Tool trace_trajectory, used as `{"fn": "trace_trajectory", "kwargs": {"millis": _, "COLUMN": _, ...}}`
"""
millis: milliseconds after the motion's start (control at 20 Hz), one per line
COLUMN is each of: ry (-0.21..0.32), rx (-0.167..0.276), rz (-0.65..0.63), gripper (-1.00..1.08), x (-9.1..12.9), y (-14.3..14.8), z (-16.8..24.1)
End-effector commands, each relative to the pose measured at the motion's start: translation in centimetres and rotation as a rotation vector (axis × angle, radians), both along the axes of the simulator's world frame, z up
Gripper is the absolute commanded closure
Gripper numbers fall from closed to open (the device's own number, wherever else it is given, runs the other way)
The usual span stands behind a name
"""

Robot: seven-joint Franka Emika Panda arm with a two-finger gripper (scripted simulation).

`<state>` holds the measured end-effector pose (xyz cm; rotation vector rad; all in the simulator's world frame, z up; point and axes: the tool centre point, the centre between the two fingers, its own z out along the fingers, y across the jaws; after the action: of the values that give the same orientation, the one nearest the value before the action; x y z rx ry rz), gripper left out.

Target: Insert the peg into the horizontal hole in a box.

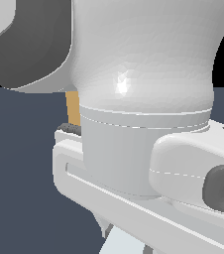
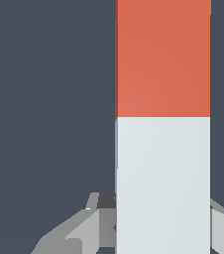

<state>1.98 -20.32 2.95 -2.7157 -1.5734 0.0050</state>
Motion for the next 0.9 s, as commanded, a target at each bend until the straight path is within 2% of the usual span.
{"fn": "trace_trajectory", "kwargs": {"millis": 0, "ry": -0.004, "rx": -0.001, "rz": 0.021, "gripper": 1.08, "x": -0.6, "y": 1.7, "z": 0.6}}
{"fn": "trace_trajectory", "kwargs": {"millis": 850, "ry": -0.004, "rx": -0.001, "rz": 0.180, "gripper": 1.08, "x": -7.7, "y": 14.4, "z": 4.4}}
